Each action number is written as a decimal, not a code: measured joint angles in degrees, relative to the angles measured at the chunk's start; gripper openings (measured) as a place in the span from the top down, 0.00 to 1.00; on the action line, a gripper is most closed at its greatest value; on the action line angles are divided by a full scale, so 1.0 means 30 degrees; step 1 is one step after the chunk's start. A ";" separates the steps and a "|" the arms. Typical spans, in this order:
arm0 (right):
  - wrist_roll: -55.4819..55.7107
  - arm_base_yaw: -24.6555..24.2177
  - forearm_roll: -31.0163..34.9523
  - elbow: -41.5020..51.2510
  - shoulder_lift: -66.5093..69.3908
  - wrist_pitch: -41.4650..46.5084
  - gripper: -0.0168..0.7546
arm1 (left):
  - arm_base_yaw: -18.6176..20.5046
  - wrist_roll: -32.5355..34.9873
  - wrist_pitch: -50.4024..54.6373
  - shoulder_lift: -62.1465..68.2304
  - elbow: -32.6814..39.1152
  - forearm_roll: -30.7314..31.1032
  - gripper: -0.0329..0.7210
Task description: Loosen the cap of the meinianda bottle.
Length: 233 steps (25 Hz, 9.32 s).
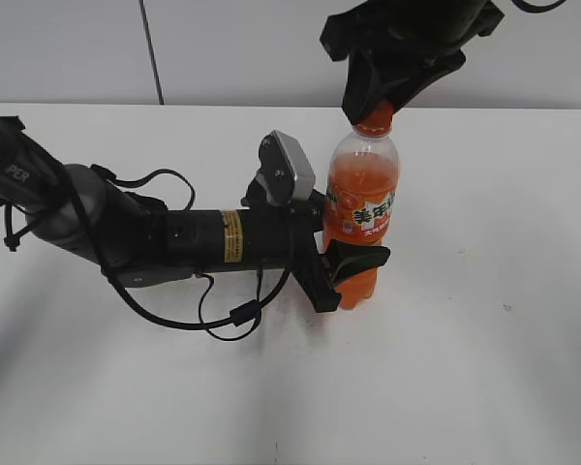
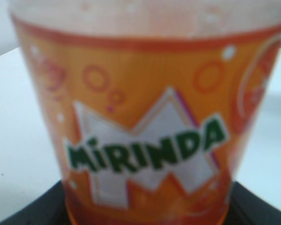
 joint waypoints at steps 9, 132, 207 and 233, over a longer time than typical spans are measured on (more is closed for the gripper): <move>-1.2316 0.0000 0.0373 -0.0014 0.0015 0.0052 0.62 | 0.0000 0.0000 0.0007 0.0000 0.0000 0.0005 0.42; -2.1128 -0.0074 0.0617 0.1174 -0.0694 -0.0119 0.62 | 0.0014 0.0178 -0.0074 0.0000 0.0000 0.0399 0.42; -1.7223 -0.0074 0.0920 -0.0297 -0.0770 0.0136 0.20 | 0.0014 0.0012 -0.0055 0.0000 0.0000 0.0376 0.42; 0.0926 -0.0074 0.0428 0.0776 -0.0745 0.0150 0.36 | 0.0014 0.0012 -0.0113 0.0000 0.0000 0.0686 0.42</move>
